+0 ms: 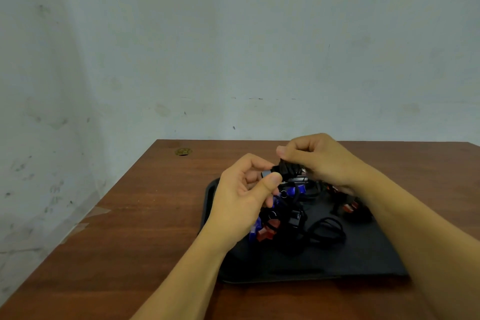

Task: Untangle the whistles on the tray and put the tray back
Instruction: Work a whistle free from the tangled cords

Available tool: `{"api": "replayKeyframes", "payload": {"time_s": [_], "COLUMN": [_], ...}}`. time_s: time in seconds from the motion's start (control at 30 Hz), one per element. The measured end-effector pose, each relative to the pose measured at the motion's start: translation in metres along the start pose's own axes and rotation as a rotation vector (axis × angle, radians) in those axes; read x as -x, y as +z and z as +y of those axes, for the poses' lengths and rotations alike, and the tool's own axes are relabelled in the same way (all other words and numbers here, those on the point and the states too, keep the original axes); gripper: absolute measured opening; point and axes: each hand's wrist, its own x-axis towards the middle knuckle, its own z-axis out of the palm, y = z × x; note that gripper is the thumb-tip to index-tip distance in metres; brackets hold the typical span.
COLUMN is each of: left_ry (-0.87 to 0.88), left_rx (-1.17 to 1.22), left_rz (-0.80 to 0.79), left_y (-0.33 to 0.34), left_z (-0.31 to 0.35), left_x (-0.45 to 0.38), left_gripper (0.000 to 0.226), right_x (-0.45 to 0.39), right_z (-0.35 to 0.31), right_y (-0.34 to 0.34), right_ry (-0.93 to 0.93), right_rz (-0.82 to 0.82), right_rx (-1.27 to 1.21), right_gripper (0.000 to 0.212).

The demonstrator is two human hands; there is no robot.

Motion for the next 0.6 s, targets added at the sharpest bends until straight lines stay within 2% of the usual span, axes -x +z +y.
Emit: {"api": "replayKeyframes", "payload": {"time_s": [0.13, 0.2, 0.37, 0.43, 0.53, 0.6], "left_ry": [-0.014, -0.037, -0.067, -0.078, -0.093, -0.093], "left_rx": [0.122, 0.161, 0.187, 0.190, 0.175, 0.061], "left_rz": [0.037, 0.080, 0.209, 0.245, 0.276, 0.278], "left_y": [0.003, 0.003, -0.001, -0.003, -0.008, -0.012], "left_z": [0.000, -0.001, -0.009, -0.010, -0.013, -0.017], "left_x": [-0.001, -0.001, -0.004, -0.005, -0.007, -0.008], "left_gripper": [0.005, 0.005, 0.003, 0.003, 0.004, 0.005], "right_x": [0.001, 0.001, 0.003, 0.004, 0.005, 0.008], "right_z": [0.016, 0.022, 0.033, 0.035, 0.036, 0.034], "right_y": [0.013, 0.023, 0.049, 0.055, 0.060, 0.060], "right_ry": [0.094, 0.110, 0.110, 0.052, -0.115, -0.179], "right_rz": [0.004, 0.028, 0.072, 0.097, 0.130, 0.102], "right_rx": [-0.279, -0.340, -0.387, -0.302, 0.060, 0.298], "right_gripper": [0.034, 0.034, 0.053, 0.047, 0.034, 0.029]}}
